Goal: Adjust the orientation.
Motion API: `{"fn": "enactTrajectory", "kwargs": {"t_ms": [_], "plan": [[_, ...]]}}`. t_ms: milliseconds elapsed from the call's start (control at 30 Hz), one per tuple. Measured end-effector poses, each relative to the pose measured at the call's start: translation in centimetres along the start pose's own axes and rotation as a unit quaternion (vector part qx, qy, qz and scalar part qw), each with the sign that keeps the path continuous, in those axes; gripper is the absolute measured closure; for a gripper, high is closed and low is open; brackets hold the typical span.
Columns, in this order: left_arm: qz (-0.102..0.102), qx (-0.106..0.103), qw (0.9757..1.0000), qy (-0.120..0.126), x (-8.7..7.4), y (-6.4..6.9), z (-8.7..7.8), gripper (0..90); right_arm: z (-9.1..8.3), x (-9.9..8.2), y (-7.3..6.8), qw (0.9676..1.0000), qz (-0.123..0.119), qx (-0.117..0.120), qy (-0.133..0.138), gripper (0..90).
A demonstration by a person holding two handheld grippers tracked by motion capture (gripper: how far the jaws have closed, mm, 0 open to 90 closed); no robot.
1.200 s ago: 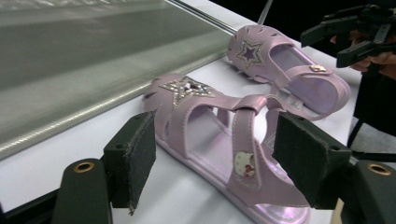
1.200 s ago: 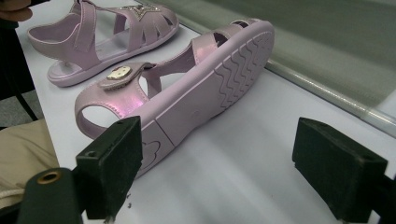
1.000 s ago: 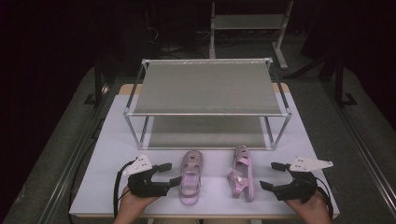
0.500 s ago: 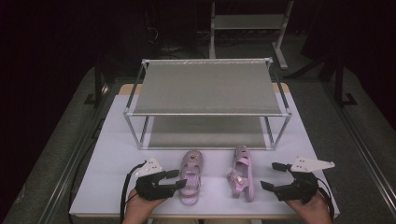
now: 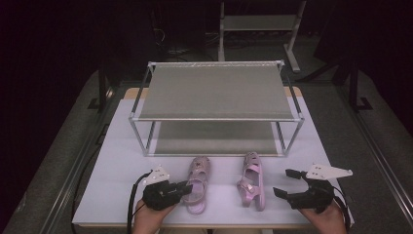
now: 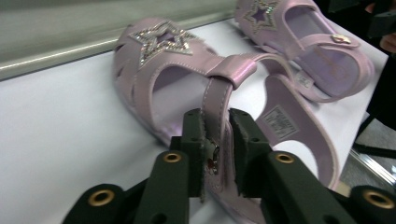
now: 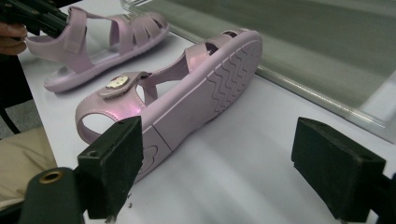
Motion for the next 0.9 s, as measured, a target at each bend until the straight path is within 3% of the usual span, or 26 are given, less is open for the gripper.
{"fn": "enactTrajectory", "kwargs": {"t_ms": [267,433,633,900], "plan": [[-0.024,0.013,0.9993,0.024,-0.3,-0.5,-0.6,81.9,0.0,-0.1,0.2,1.0000,0.003,0.001,0.002,16.2],[-0.062,-0.011,0.9970,0.044,-0.5,-0.5,-1.1,82.7,-0.1,-0.1,0.4,1.0000,0.007,0.000,0.005,16.2],[-0.065,-0.019,0.9958,0.062,-0.1,-0.1,-1.4,83.0,-0.1,-0.2,0.5,1.0000,0.007,-0.001,0.003,16.2],[-0.079,-0.023,0.9923,0.093,0.4,0.2,-1.9,83.0,-0.3,-0.1,0.5,0.9999,0.009,-0.002,0.007,16.2]]}}
Point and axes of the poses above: each handheld gripper's, and its own axes: z roughly forward along the jaws, x roughly out of its top, y roughly to its right, the point moved 4 cm from there along z, roughly forward along the jaws, and after that the axes turned 1 degree about z, right-handed, at the moved point
